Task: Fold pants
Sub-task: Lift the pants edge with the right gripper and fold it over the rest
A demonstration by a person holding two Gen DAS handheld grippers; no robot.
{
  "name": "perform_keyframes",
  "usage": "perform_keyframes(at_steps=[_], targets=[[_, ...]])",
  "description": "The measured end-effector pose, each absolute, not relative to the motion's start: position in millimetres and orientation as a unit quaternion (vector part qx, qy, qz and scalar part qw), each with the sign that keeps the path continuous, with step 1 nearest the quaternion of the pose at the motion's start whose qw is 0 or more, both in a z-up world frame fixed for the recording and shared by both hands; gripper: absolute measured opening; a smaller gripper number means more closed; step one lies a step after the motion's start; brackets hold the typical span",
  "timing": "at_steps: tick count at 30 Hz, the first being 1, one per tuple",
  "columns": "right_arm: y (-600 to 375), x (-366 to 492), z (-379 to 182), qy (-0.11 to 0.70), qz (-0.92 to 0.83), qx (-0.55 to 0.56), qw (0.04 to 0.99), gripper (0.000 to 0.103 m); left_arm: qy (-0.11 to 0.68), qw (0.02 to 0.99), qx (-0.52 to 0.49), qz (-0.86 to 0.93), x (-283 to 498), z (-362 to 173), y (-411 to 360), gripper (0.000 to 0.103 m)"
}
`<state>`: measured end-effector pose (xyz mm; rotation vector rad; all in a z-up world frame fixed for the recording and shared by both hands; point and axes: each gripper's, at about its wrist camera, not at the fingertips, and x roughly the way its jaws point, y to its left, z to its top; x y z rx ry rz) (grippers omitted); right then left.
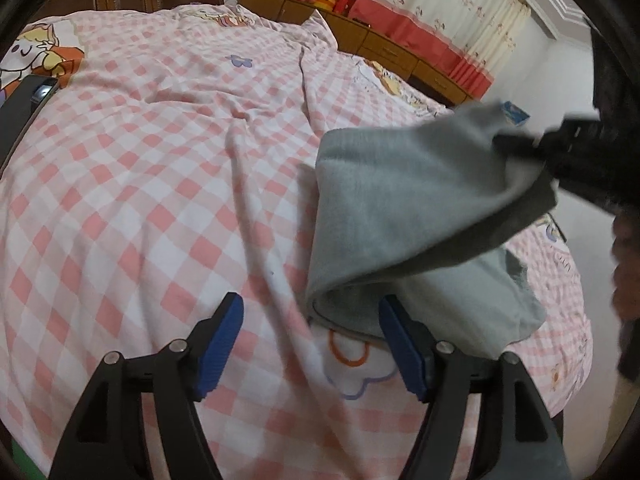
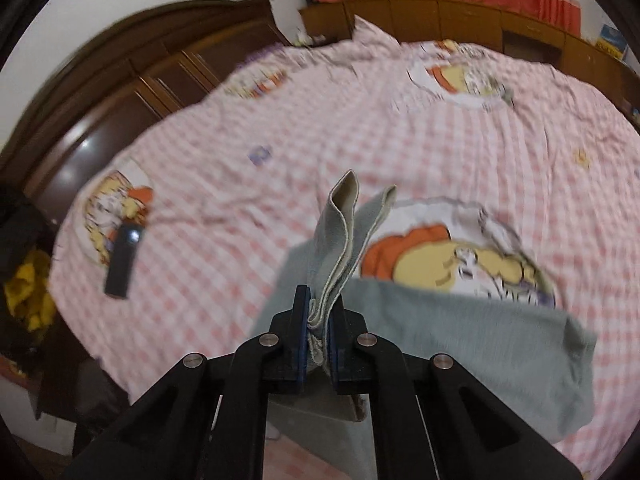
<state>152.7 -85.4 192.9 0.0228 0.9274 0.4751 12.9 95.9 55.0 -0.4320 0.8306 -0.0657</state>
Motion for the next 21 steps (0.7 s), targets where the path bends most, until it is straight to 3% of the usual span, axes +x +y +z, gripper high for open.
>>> perform_keyframes(at_steps=[7, 17, 21], targets=[[-98, 148, 246, 0.409, 0.224, 0.011, 0.885, 0.008, 0.38, 0.904, -0.193, -0.041, 7, 71, 76, 0.083], [-157, 141, 293, 0.381, 0.19, 0.015, 0.905, 0.008, 0.386, 0.896, -0.197, -0.095, 20, 82, 29, 0.084], [-191, 143, 293, 0.382, 0.17, 0.016, 0.908, 0.008, 0.384, 0.906, -0.153, -0.086, 32, 86, -3, 0.084]])
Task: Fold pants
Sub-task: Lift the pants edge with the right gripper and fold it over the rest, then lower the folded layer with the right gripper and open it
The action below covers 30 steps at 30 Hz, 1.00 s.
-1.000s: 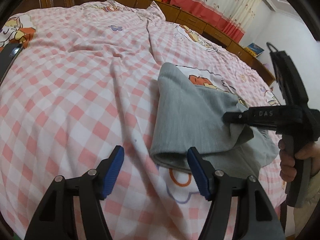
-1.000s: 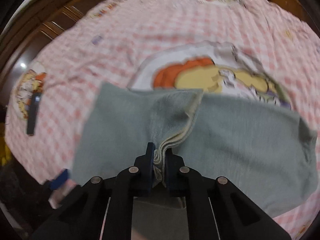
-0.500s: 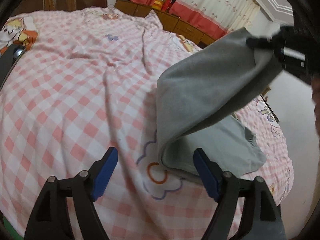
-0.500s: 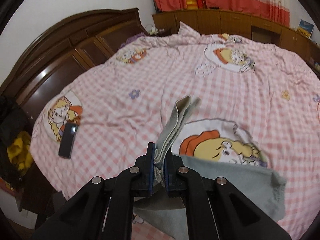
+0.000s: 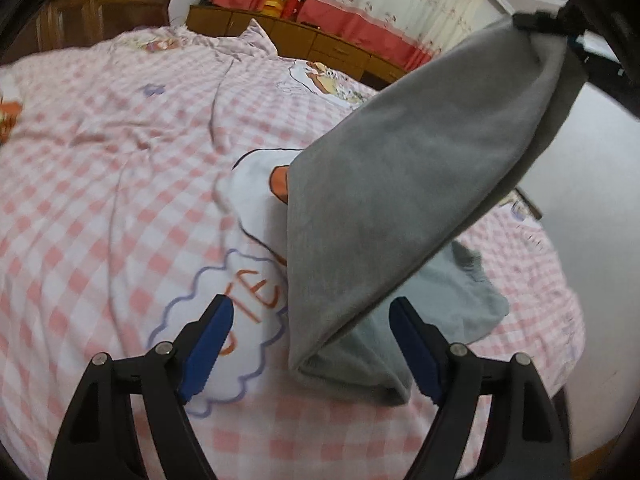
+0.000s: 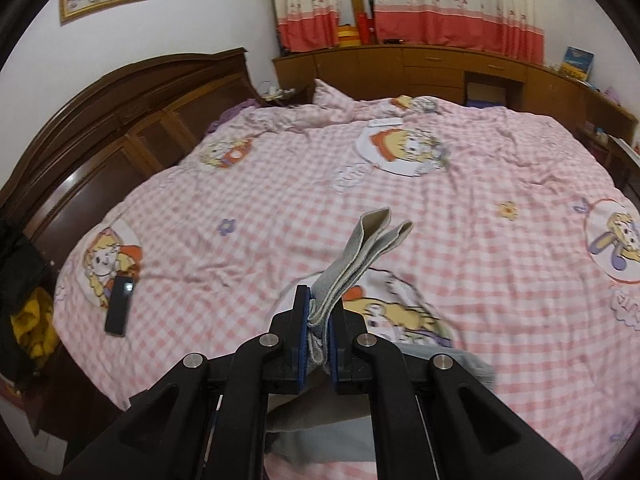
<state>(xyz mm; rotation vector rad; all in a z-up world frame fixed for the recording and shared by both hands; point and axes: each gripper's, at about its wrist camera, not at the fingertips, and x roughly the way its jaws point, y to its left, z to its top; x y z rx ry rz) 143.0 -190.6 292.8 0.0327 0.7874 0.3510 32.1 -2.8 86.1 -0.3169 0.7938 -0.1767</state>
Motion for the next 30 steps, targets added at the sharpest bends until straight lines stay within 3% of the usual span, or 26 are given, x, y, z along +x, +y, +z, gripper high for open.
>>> perform_keyframes(at_steps=[6, 21, 26, 30], targets=[[-255, 154, 255, 0.405, 0.138, 0.027, 0.904, 0.008, 0.423, 0.898, -0.114, -0.041, 44, 59, -24, 0.083], [-377, 174, 44, 0.52, 0.071, 0.072, 0.848, 0.009, 0.438, 0.898, -0.029, -0.019, 38, 40, -37, 0.084], [-383, 163, 40, 0.491, 0.086, 0.074, 0.864, 0.011, 0.443, 0.896, -0.024, -0.02, 39, 40, -35, 0.084], [-388, 155, 54, 0.492, 0.075, 0.078, 0.864, 0.022, 0.446, 0.894, -0.027, -0.03, 35, 47, -32, 0.084]])
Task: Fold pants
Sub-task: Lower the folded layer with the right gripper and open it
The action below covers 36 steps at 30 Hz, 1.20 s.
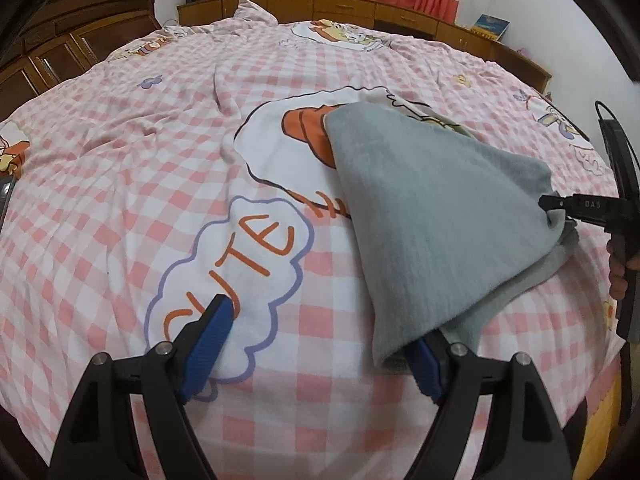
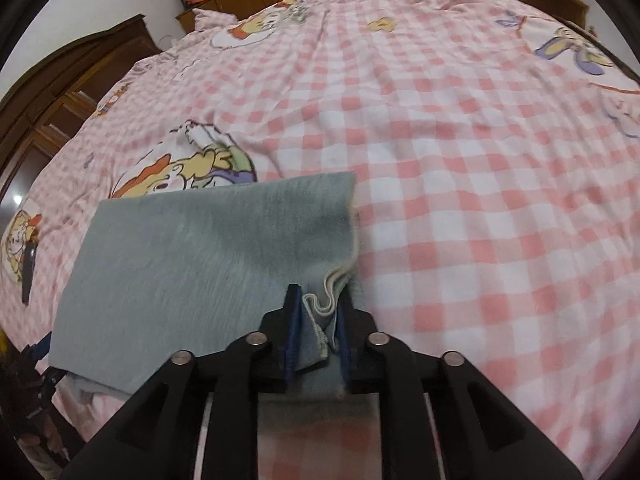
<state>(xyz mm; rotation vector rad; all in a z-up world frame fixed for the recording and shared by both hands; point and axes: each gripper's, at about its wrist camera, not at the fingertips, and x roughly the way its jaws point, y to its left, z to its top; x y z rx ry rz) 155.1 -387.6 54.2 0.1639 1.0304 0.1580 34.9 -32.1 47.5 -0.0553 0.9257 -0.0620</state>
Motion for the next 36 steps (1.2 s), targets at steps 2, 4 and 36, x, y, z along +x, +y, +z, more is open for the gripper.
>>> perform_keyframes(at_steps=[2, 4, 36], targets=[[-391, 145, 70, 0.477, 0.065, 0.071, 0.874, 0.023, 0.44, 0.897, -0.025, -0.04, 30, 56, -30, 0.084], [-392, 135, 84, 0.461, 0.055, 0.062, 0.883, 0.023, 0.433, 0.9, -0.018, -0.048, 28, 65, -30, 0.083], [-361, 97, 23, 0.414, 0.051, 0.008, 0.909, 0.037, 0.461, 0.869, -0.091, -0.158, 118, 36, -65, 0.016]])
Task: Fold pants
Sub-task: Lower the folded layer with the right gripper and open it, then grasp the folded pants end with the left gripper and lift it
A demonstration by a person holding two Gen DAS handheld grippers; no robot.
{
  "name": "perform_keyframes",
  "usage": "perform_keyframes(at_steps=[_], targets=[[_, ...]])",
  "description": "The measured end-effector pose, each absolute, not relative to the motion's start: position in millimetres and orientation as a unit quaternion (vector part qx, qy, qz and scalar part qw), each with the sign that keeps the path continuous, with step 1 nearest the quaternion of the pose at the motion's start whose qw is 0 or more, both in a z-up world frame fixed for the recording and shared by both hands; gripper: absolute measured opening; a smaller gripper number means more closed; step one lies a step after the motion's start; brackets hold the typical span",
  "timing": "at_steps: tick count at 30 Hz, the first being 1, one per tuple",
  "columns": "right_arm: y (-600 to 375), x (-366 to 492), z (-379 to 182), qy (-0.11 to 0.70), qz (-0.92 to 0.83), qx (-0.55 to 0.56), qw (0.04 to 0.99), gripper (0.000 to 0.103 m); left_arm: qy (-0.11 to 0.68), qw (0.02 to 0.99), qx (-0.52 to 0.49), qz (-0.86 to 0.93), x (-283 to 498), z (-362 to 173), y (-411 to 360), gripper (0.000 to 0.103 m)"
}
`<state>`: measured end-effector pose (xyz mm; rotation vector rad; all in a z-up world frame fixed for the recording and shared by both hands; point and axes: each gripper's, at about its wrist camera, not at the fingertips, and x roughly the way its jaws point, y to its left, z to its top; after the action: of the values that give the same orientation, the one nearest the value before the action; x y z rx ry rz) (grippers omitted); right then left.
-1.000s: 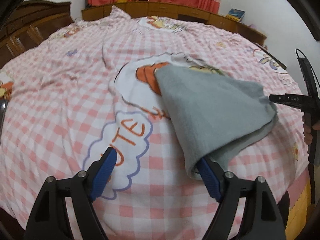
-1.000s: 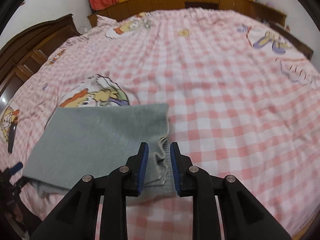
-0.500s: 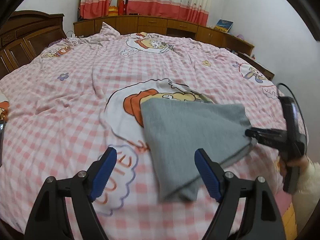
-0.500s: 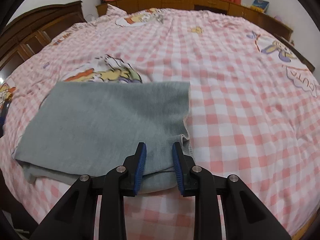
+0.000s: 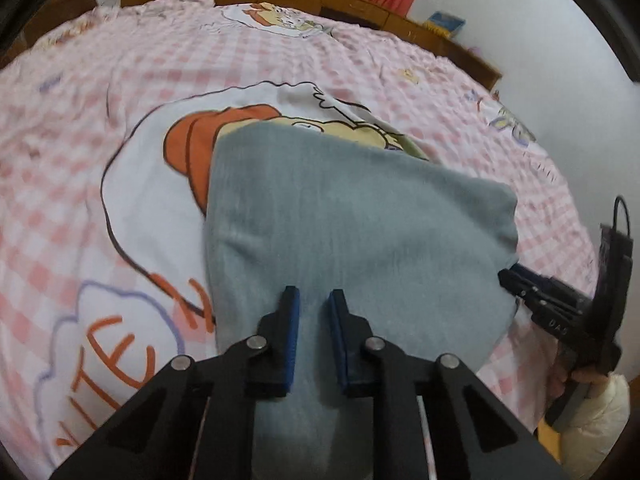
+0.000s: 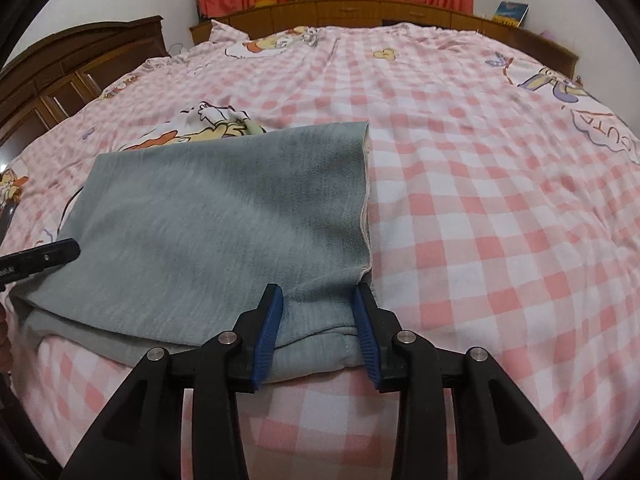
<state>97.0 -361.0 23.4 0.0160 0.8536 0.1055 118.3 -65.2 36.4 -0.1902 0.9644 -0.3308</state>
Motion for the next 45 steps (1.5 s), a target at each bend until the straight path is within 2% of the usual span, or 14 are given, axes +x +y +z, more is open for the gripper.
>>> perform_keyframes(at_steps=[6, 10, 12, 18, 20, 22, 23, 31, 39, 45], targets=[[-360, 91, 23, 0.398, 0.045, 0.012, 0.916, 0.04, 0.45, 0.875, -0.091, -0.152, 108, 40, -63, 0.016], [-363, 85, 25, 0.398, 0.024, 0.03, 0.917, 0.049, 0.439, 0.882, -0.08, -0.15, 87, 46, -60, 0.023], [-365, 79, 26, 0.398, 0.005, 0.042, 0.916, 0.059, 0.435, 0.885, -0.074, -0.148, 77, 47, -57, 0.024], [-359, 54, 47, 0.403, -0.006, 0.095, 0.91, 0.059, 0.441, 0.88, -0.086, -0.151, 66, 56, -47, 0.025], [-349, 50, 59, 0.391, 0.004, 0.092, 0.916, 0.059, 0.437, 0.881, -0.095, -0.155, 66, 62, -44, 0.036], [-336, 49, 70, 0.379, 0.015, 0.08, 0.922, 0.059, 0.419, 0.892, -0.09, -0.143, 66, 71, -40, 0.061], [-330, 50, 72, 0.377, 0.023, 0.078, 0.923, 0.059, 0.409, 0.898, -0.085, -0.137, 67, 75, -40, 0.062], [-288, 75, 35, 0.432, 0.046, 0.068, 0.898, 0.059, 0.419, 0.888, -0.122, -0.145, 98, 61, -31, 0.061], [-291, 71, 15, 0.408, 0.048, 0.083, 0.908, 0.061, 0.437, 0.87, -0.167, -0.154, 105, 29, -23, 0.057], [-283, 68, 13, 0.39, 0.037, 0.063, 0.918, 0.062, 0.436, 0.865, -0.173, -0.177, 97, 31, -36, 0.06]])
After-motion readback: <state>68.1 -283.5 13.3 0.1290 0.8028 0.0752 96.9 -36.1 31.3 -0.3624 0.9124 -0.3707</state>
